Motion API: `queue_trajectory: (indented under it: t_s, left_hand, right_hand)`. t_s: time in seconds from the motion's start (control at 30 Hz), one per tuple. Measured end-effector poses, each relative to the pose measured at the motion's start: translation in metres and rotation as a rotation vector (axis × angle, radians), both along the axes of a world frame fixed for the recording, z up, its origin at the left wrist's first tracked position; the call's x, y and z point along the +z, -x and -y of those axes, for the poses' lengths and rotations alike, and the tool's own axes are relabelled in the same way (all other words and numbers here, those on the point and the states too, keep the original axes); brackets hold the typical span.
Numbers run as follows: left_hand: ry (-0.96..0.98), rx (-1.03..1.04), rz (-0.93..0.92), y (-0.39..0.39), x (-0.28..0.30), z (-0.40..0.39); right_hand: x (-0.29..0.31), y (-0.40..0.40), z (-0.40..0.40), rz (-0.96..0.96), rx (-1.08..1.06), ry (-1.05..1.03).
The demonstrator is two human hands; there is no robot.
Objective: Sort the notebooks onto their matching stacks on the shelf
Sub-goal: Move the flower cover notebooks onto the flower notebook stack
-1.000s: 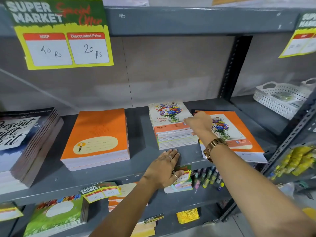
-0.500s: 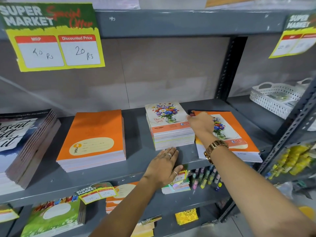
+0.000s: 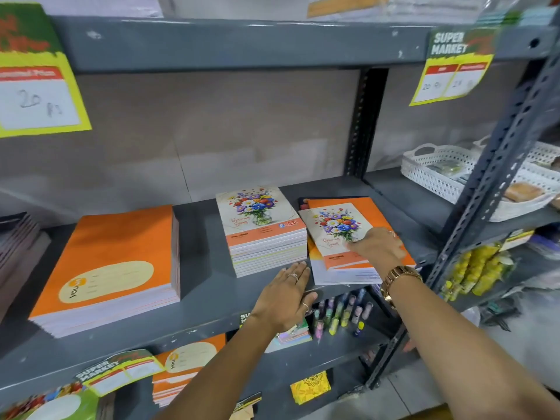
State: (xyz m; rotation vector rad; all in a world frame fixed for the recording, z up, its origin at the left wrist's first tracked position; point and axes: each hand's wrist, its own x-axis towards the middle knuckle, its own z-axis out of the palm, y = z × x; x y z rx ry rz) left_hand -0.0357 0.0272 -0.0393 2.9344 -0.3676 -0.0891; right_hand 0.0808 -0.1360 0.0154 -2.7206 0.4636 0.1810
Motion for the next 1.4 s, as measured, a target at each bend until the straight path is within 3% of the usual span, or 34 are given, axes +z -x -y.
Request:
queue_trajectory:
  t_s: [0.2, 0.43, 0.73, 0.93, 1.03, 1.23, 1.4]
  left_hand:
    - [-0.01, 0.003, 0.009, -0.002, -0.006, 0.0]
    - [-0.003, 0.048, 0.044, 0.002, -0.009, -0.002]
    - [-0.029, 0.076, 0.036, 0.019, -0.008, -0.029]
    - [-0.037, 0.109, 0.03, 0.036, -0.007, -0.05]
    - [-0.021, 0.119, 0.019, 0.044, -0.007, -0.056]
    - [0.008, 0.135, 0.028, 0.06, -0.009, -0.066]
    - [0.029, 0.148, 0.037, 0.067, -0.009, -0.068]
  right_hand:
    - [0.004, -0.004, -0.002, -0.001, -0.045, 0.033]
    - [0.04, 0.003, -0.022, 0.324, -0.03, -0.151]
    - [0.094, 0.033, -0.06, 0.719, 0.061, -0.061]
    - [0.128, 0.051, -0.087, 0.883, 0.139, -0.115]
    - [0.128, 0.056, -0.105, 0.81, 0.148, -0.241]
    - [0.099, 0.044, -0.132, 0.354, 0.055, -0.58]
    - [0.073, 0.036, -0.148, 0.289, 0.011, -0.641]
